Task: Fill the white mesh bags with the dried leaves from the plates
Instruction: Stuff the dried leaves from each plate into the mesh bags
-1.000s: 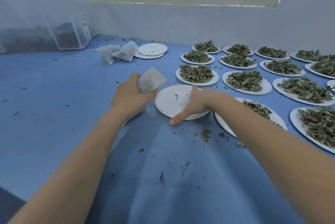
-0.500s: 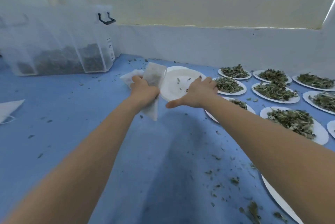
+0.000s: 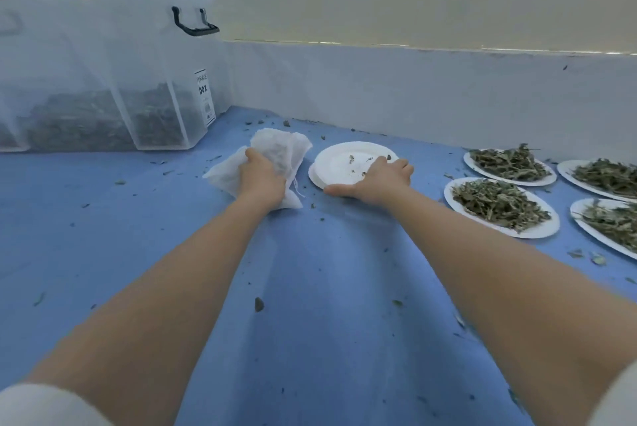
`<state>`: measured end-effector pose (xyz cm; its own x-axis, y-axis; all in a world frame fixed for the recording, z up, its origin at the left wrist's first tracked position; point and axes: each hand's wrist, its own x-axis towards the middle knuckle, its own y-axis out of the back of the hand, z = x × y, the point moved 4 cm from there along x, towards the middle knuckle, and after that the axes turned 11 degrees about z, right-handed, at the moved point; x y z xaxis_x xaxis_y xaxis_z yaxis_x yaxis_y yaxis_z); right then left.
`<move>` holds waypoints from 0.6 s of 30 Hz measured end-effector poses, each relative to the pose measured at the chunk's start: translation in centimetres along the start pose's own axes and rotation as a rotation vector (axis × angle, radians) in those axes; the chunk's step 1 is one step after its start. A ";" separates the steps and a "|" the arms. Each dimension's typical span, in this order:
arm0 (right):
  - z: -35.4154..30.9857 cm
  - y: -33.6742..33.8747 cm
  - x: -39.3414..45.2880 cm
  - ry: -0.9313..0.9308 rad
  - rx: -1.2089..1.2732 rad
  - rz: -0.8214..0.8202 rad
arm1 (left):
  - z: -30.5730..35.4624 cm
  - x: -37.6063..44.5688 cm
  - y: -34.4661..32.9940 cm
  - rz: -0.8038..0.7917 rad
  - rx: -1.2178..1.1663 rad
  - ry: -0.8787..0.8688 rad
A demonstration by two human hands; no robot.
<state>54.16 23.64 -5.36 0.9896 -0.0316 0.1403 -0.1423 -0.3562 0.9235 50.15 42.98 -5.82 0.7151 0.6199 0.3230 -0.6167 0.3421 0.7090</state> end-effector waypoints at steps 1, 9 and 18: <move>-0.1 -0.7 0.5 -0.001 0.001 -0.005 | -0.1 0.7 -0.3 0.027 0.050 -0.040; -1.3 -2.4 1.8 0.097 -0.038 0.055 | 0.6 1.2 0.2 0.161 0.224 -0.111; -0.1 4.8 -9.4 0.278 0.060 0.054 | 5.8 -10.8 4.8 0.008 -0.101 -0.304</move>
<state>44.21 22.31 -2.19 0.9357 0.2025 0.2890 -0.1851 -0.4159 0.8904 41.41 33.80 -2.26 0.7666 0.3882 0.5115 -0.6411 0.4160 0.6450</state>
